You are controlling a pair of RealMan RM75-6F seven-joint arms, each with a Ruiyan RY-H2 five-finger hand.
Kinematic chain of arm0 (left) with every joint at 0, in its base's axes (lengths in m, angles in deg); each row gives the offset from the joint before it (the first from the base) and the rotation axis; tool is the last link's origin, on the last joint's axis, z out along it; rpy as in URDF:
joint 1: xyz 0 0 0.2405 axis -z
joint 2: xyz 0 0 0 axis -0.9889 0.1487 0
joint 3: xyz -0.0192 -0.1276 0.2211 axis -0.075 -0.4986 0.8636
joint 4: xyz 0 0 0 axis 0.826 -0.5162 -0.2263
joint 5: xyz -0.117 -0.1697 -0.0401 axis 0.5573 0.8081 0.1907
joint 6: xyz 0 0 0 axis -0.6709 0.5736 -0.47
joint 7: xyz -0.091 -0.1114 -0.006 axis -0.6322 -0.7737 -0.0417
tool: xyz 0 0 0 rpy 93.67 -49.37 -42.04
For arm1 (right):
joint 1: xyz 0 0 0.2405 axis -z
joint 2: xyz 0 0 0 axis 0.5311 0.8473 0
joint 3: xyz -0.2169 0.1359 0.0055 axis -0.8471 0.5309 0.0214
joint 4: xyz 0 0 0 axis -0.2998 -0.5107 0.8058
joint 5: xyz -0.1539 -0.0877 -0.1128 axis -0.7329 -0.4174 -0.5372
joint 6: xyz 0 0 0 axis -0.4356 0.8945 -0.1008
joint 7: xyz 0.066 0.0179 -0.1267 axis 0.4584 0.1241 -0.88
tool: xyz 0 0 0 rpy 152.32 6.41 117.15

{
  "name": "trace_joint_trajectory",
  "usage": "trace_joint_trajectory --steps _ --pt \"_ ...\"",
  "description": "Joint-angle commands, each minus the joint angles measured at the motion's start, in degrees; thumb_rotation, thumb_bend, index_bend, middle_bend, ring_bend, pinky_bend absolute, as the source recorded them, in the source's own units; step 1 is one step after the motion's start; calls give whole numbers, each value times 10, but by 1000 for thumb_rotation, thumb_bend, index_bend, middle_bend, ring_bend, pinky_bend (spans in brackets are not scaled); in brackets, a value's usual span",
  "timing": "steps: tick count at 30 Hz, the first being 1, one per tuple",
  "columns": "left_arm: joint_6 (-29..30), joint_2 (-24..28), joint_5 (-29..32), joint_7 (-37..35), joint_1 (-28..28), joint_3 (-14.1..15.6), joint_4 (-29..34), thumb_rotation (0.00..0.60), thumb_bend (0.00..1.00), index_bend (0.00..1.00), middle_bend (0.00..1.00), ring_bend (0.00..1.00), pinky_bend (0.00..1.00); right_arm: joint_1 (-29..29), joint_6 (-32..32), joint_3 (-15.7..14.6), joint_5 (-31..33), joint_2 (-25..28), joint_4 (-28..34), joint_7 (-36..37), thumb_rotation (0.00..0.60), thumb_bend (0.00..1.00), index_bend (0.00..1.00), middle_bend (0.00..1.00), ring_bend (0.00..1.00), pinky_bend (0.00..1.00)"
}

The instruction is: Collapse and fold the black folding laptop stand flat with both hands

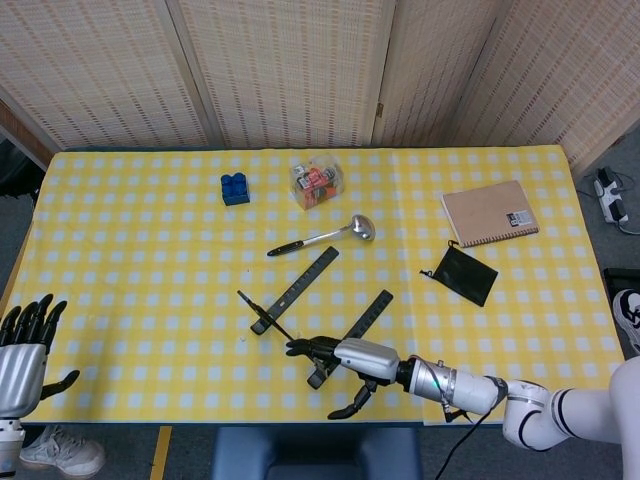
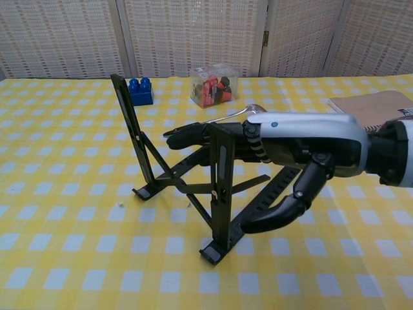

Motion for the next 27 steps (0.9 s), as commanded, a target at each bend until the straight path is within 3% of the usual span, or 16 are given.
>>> trace_joint_trajectory --steps 1,14,21,27 --pt "0 -1 1 -1 -1 1 -1 600 164 62 52 14 0 -3 2 -6 -1 -2 0 9 460 254 0 0 81 0" --pt "-2 -4 0 -9 0 1 -8 600 164 62 55 15 0 10 39 -14 10 15 15 -15 459 253 0 0 72 0" --pt "-3 -4 -2 -10 1 0 -10 600 164 62 56 15 0 36 54 -44 17 54 36 -12 460 254 0 0 70 0" --pt "-2 -5 -7 -6 2 1 -7 600 164 62 56 15 0 62 72 -64 23 58 21 24 460 254 0 0 70 0"
